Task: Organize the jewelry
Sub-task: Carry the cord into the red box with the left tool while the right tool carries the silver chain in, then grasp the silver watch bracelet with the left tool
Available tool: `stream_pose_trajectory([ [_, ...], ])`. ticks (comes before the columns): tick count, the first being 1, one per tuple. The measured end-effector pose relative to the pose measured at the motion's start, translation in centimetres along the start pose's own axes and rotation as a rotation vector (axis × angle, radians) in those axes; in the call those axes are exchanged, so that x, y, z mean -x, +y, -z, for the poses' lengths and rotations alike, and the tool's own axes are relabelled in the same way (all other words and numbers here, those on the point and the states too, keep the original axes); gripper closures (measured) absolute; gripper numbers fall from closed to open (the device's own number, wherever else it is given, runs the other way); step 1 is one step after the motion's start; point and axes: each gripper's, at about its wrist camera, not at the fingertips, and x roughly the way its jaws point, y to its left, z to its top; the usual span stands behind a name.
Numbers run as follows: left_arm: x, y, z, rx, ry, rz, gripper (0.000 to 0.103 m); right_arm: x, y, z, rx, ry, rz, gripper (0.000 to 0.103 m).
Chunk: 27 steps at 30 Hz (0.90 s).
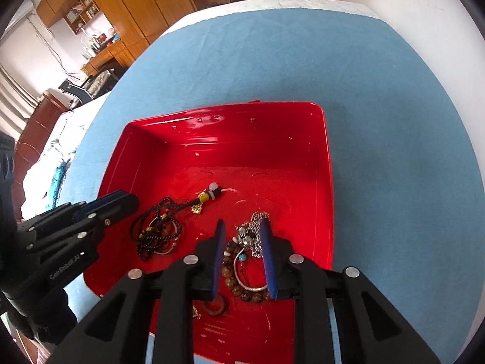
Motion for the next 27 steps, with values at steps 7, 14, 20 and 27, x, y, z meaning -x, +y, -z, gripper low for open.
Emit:
stream_pose_trajectory([
  [7,3.7,0.4,2.5,-0.013,-0.052,-0.023,0.071,2.2,0.8,2.5,0.019,-0.017,-0.035,0.080],
  [14,7.6,2.0,5.7,-0.001,-0.082,-0.058,0.068,4.3,1.9,4.9,0.046,-0.039,-0.062,0.079],
  [20,9.6,3.6,8.9,0.020,-0.078,-0.100,0.068,5.6,2.9,7.2,0.064,-0.042,-0.091,0.079],
  [27,9.1,3.9,12.8,-0.008,-0.035,-0.107,0.073,5.6,4.0,10.1,0.088,-0.006,-0.105,0.079],
])
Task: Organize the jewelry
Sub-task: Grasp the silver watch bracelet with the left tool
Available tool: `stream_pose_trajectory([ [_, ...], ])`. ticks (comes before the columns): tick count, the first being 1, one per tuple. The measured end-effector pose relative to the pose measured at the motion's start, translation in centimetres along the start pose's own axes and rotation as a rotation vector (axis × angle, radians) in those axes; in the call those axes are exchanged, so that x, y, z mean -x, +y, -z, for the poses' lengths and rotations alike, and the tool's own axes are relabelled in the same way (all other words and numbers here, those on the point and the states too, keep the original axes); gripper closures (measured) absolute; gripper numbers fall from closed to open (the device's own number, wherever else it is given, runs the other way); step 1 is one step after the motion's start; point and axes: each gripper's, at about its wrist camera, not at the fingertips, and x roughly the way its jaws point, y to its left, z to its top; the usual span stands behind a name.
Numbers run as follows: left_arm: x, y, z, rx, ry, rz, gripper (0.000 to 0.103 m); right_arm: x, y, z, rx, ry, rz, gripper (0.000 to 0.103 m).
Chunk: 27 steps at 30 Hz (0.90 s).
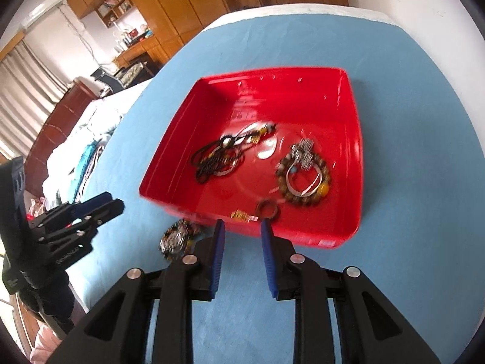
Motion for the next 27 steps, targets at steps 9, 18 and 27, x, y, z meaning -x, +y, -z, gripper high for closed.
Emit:
stream_pose_trajectory([
  [9,-3.1,-1.3,2.9,-0.052,0.070,0.021,0.080,-1.3,0.6,3.2,0.014,0.057,-0.013,0.079],
  [18,-5.9,-1.7,2.8,-0.065,0.126,0.005,0.082,-2.0,0.2,4.2,-0.008,0.079,-0.015,0.078],
  [27,-6.7,-3.1,2.6,-0.128,0.136,0.014,0.091,-2.5,-0.5,3.9,-0.020,0.091,-0.018,0.074],
])
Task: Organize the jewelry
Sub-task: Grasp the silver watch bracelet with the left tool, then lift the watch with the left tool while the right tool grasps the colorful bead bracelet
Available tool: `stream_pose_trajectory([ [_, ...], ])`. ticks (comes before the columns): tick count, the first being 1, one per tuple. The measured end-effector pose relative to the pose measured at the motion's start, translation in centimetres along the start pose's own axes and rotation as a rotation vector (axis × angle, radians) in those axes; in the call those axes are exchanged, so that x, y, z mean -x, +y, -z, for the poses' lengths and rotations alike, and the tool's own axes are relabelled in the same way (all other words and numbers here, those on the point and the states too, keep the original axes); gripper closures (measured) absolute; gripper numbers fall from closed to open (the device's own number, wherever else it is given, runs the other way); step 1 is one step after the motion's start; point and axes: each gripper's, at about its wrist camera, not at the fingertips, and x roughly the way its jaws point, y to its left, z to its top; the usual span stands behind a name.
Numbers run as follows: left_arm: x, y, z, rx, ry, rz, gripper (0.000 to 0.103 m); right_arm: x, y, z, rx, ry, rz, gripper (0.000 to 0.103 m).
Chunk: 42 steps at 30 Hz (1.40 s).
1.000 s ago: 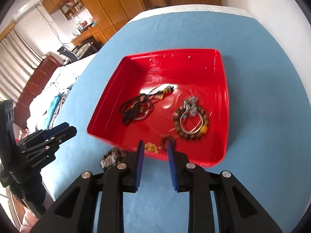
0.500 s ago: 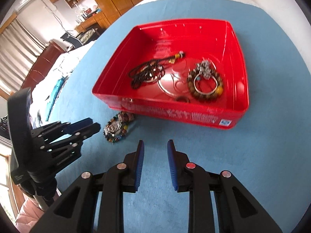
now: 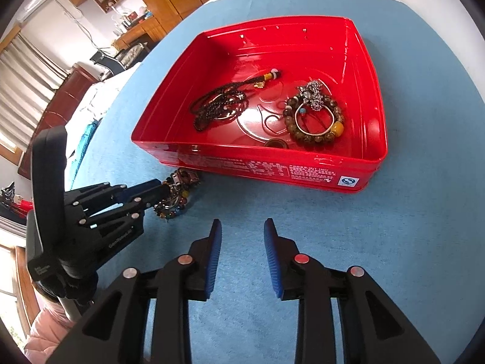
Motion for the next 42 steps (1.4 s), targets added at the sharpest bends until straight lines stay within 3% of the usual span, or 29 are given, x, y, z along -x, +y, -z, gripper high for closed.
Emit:
stream_pose_trajectory([
  [9,-0.8,0.0,-0.8,-0.040,0.019,0.027,0.086,-0.6,0.0,-0.2,-0.005,0.015,-0.007,0.074],
  [12,-1.0,-0.1,-1.0,-0.045,0.028,0.040,0.081,-0.7,0.0,-0.2,-0.005,0.016,-0.005,0.074],
  [14,-1.1,-0.2,-0.9,-0.037,0.051,0.057,0.072,-0.6,-0.1,-0.2,-0.006,0.015,-0.002,0.074],
  [21,-1.9,-0.6,-0.7,-0.062,0.066,0.029,0.072,-0.8,0.0,-0.4,-0.007,0.021,-0.001,0.074],
  [24,-2.0,-1.4,-0.7,-0.088,0.054,0.005,0.072,-0.8,0.2,-0.4,-0.006,0.020,-0.004,0.074],
  [33,-1.0,-1.3,-0.6,-0.041,0.039,0.029,0.074,-0.7,0.4,-0.5,-0.002,0.019,-0.005,0.074],
  [42,4.5,0.6,-0.6,0.023,-0.077,0.054,0.074,-1.8,1.1,-0.9,0.009,0.037,-0.022,0.074],
])
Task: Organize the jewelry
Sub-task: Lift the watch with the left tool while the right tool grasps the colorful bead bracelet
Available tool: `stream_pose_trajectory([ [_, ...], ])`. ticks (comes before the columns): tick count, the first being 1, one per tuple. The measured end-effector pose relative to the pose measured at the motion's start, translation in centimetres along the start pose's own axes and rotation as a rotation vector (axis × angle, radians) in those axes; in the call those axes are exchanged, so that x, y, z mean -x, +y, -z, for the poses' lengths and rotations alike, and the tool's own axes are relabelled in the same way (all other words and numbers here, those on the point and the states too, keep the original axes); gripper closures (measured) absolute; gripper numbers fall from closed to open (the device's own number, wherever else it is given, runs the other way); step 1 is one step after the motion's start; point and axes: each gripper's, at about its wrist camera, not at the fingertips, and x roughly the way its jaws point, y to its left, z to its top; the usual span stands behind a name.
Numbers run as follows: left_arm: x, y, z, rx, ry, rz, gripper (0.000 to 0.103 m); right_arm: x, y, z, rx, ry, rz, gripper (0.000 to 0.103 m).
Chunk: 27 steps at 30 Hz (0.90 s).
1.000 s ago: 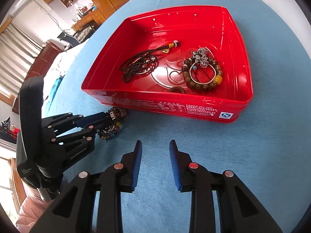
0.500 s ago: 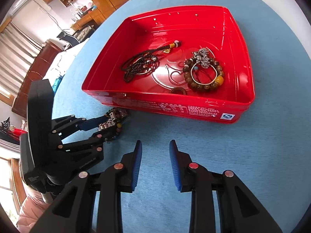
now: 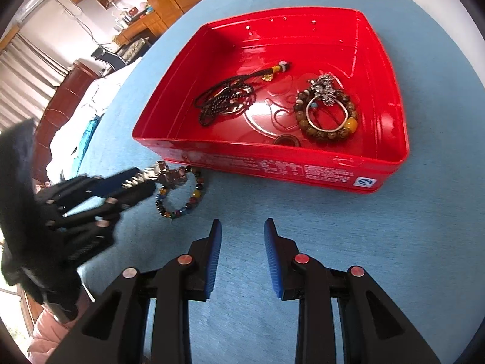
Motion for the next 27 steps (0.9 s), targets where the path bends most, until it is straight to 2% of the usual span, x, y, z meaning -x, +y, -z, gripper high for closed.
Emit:
stream_pose_trajectory([
  [5,1.2,1.8,0.6,0.048,-0.020,-0.026,0.074,-1.3,1.6,-0.4,0.032,0.022,-0.020,0.074],
  [12,-0.4,5.4,1.8,0.132,0.003,-0.052,0.073,-3.5,4.1,-1.3,0.069,0.060,-0.038,0.074],
  [18,0.1,7.1,2.0,0.168,-0.030,-0.085,0.073,-5.1,4.8,-2.5,0.061,0.079,-0.028,0.074],
  [27,-1.4,7.2,2.2,0.168,-0.011,-0.050,0.073,-7.6,5.1,-3.5,0.038,0.111,0.006,0.074],
])
